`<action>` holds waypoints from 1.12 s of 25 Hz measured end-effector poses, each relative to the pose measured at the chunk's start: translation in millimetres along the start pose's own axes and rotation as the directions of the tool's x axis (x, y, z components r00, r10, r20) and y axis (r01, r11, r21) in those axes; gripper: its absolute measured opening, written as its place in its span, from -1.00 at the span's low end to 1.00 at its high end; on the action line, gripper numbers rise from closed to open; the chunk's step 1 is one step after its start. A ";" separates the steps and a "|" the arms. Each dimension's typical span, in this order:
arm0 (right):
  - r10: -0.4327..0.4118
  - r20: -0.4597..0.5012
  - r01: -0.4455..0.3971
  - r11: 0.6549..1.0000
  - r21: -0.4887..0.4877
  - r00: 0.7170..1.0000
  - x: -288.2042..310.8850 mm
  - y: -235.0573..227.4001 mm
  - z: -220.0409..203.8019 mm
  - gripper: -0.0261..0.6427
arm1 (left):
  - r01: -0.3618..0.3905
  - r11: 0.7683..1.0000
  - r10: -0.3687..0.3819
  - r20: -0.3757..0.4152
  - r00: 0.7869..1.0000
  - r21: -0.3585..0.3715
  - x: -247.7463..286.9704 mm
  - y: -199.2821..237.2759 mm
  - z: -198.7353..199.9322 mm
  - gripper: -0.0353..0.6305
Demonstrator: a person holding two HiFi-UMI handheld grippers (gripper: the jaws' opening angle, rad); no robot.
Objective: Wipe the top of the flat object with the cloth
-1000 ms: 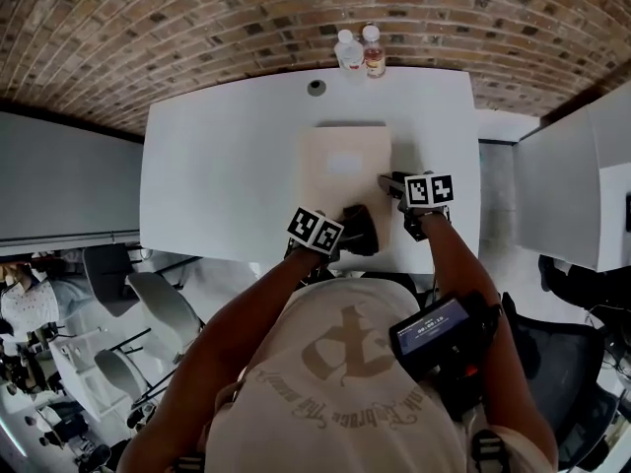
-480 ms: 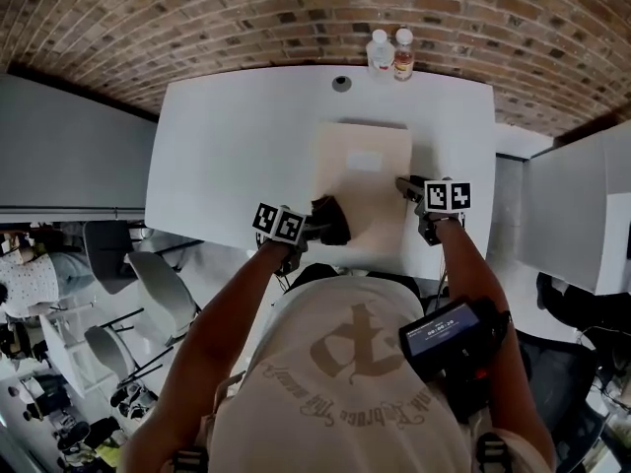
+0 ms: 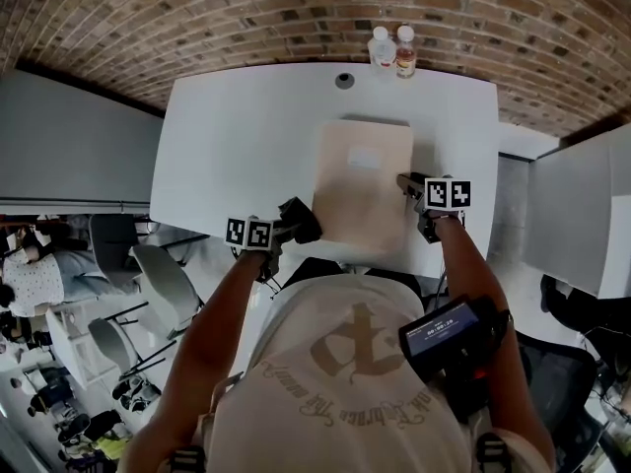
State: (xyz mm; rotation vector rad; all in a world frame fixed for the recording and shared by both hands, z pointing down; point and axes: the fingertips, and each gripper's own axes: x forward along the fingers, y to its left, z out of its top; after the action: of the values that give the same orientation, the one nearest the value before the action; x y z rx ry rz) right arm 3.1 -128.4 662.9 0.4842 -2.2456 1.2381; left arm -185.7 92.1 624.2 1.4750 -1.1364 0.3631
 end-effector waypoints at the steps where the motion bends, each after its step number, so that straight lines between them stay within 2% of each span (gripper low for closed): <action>1: 0.004 0.001 -0.004 1.000 0.005 1.000 0.1 -0.4 0.1 -0.31 | -0.021 1.000 0.021 0.011 1.000 -0.010 -3.5 3.7 -1.4 -0.60; 6: 0.008 0.008 -0.008 1.000 0.019 1.000 -0.7 -2.7 0.8 -0.31 | -0.107 0.993 0.111 0.086 0.990 -0.044 -21.3 11.5 -1.2 -0.60; 11: 0.009 0.011 -0.010 0.999 0.042 1.000 -2.1 1.9 3.1 -0.31 | -0.143 0.987 0.155 0.210 0.965 -0.070 -41.3 12.1 18.2 -0.60; 17: -0.037 0.024 0.036 0.998 0.044 0.999 -6.4 6.7 3.1 -0.31 | -0.109 0.988 0.140 0.330 0.934 -0.112 -42.0 19.3 57.6 -0.60; 22: -0.114 -0.028 0.115 0.993 0.025 0.993 -7.1 7.0 -2.7 -0.31 | -0.033 0.990 0.086 0.397 0.914 -0.138 -24.8 33.4 104.8 -0.60; 25: -0.174 -0.063 0.176 0.984 0.024 0.983 -7.1 6.0 -8.7 -0.31 | 0.005 0.989 0.056 0.406 0.912 -0.148 -11.4 41.5 129.7 -0.60; 28: -0.211 -0.085 0.212 0.977 0.009 0.974 -4.1 9.4 -9.8 -0.31 | -0.007 0.993 0.054 0.391 0.919 -0.119 -3.1 53.0 149.4 -0.60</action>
State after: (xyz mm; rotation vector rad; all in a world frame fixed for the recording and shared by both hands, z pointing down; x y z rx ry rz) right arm 4.0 -114.9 658.5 0.6482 -2.0549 1.1483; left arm -284.8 -31.1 612.2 1.4658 -1.4759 0.0144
